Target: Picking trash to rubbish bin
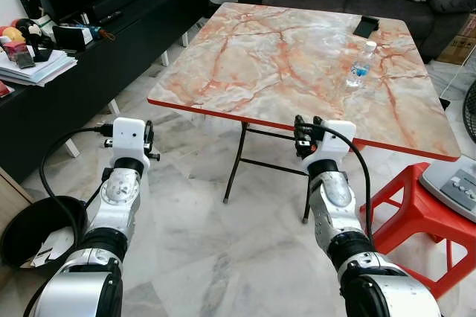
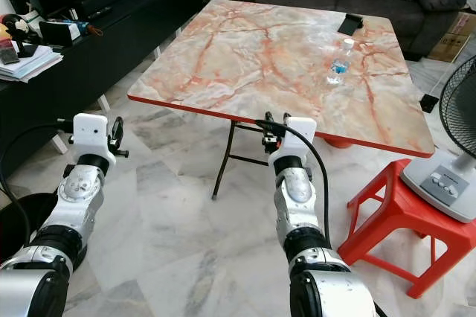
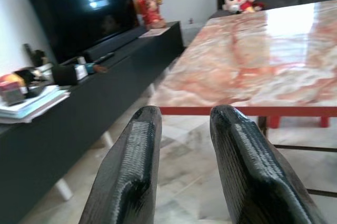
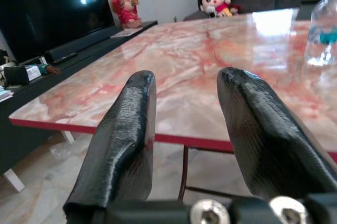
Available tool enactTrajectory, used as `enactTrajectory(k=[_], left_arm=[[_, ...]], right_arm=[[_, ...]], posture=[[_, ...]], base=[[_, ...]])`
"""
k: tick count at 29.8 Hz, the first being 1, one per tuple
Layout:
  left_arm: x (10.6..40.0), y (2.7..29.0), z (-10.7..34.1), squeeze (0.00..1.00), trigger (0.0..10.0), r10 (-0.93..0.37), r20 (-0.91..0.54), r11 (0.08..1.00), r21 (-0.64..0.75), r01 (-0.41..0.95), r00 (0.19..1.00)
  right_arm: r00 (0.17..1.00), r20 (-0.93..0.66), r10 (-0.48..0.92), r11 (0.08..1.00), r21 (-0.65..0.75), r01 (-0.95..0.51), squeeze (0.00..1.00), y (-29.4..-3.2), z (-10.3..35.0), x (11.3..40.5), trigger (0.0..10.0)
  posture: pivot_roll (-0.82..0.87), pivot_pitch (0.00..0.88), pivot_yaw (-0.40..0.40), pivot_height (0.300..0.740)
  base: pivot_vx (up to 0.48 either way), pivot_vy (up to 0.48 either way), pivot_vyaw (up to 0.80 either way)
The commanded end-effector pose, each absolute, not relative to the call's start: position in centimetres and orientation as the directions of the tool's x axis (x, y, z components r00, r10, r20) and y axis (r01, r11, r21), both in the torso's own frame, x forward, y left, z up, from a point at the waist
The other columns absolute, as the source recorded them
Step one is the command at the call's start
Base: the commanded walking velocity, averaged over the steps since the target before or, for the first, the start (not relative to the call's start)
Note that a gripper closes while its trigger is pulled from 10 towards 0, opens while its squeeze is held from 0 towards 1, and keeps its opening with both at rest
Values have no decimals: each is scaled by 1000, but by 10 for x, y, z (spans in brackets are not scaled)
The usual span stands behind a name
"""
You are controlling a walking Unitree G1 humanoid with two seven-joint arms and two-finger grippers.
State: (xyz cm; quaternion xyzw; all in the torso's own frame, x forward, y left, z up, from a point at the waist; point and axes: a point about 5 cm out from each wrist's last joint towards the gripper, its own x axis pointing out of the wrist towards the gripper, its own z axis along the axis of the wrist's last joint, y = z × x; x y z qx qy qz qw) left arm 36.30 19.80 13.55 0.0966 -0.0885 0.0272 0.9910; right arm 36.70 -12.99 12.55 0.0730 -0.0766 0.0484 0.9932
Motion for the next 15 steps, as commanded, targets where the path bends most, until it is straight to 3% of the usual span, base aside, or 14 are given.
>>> enactTrajectory(k=[1, 11, 15], left_arm=[[365, 195, 135, 0, 10000, 29, 171, 982, 179, -60, 985], [363, 198, 133, 0, 10000, 49, 168, 978, 193, -81, 985], [364, 197, 134, 0, 10000, 42, 167, 977, 197, -76, 985]], right_arm=[[984, 160, 73, 985, 146, -97, 0, -131, 128, 369, 10000], [988, 124, 93, 985, 135, -110, 0, -124, 121, 367, 10000], [988, 110, 112, 982, 143, -127, 0, -118, 122, 368, 10000]], posture=[[48, 0, -28, 740], [54, 0, -29, 740], [51, 0, -28, 740]], base=[[0, 0, -800], [52, 0, 0], [292, 0, -742]])
